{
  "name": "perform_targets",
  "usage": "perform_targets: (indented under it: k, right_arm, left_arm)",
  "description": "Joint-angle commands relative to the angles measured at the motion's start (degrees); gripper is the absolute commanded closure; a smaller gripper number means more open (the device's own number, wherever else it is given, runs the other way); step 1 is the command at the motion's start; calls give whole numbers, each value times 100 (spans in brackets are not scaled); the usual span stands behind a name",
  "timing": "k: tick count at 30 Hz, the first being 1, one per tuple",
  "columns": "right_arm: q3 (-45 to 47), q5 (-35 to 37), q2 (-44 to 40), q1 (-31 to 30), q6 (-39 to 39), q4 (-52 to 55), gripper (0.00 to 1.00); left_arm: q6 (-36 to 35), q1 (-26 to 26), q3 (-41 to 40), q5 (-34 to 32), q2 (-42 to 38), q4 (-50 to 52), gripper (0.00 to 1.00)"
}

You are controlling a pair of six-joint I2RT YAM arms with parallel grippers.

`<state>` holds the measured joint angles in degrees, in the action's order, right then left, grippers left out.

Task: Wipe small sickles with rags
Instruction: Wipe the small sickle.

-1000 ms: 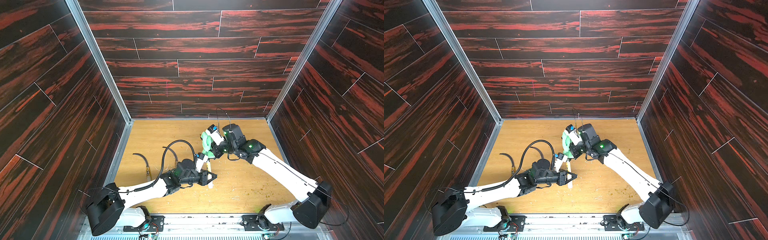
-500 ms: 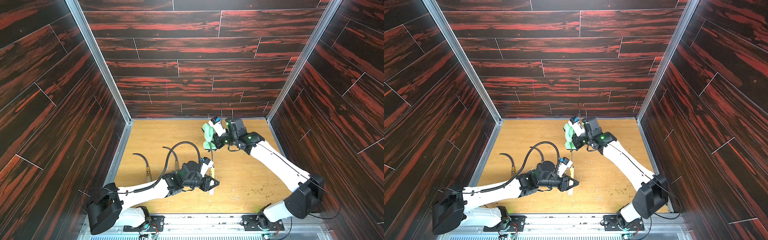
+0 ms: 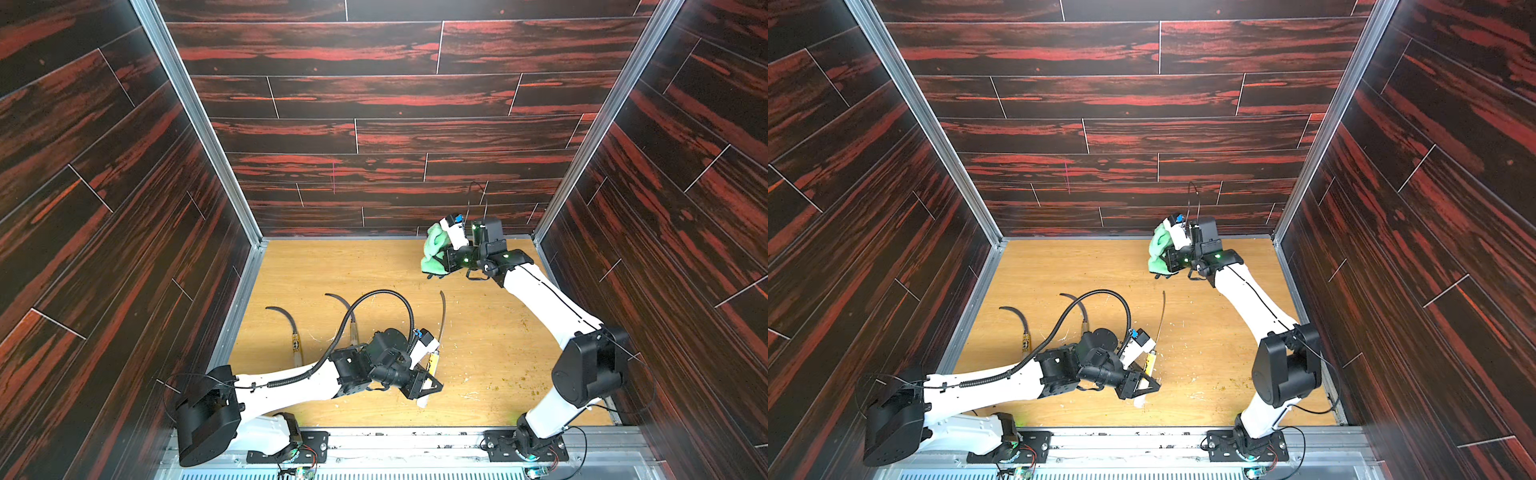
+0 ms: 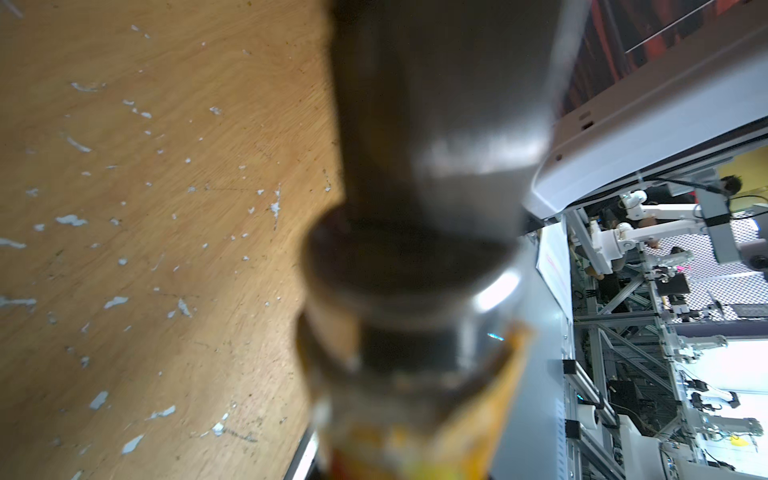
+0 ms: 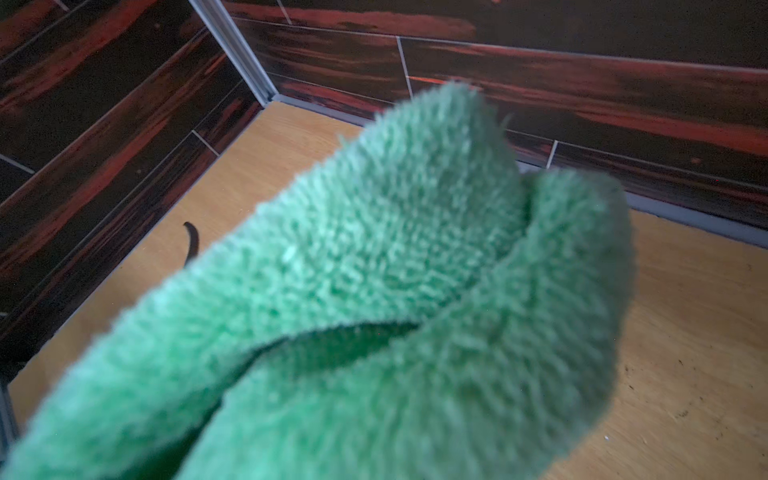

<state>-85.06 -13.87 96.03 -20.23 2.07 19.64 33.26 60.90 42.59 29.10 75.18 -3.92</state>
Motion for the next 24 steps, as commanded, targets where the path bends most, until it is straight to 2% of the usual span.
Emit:
perform_targets:
  k: [1, 6, 10, 16, 20, 24]
  right_arm:
    - [321, 149, -145, 36, 145, -81, 100]
    - [964, 681, -856, 34, 264, 79, 100]
    - [1297, 711, -1297, 26, 535, 453, 100]
    - [2100, 35, -2337, -164, 784, 453, 100]
    - [2208, -18, -2595, -530, 610, 577, 100]
    - [2185, 300, -2498, -837, 428, 604, 100]
  left_arm:
    - [-315, -40, 210, -321, -60, 383, 100]
    - [-320, -152, 203, -757, -108, 392, 100]
    - [-284, -316, 215, -1142, -157, 417, 100]
    - [-65, -681, 175, -743, -188, -262, 100]
    - [189, -794, 162, -519, -88, -825, 100]
    - [518, -851, 91, -357, 29, -1508, 100]
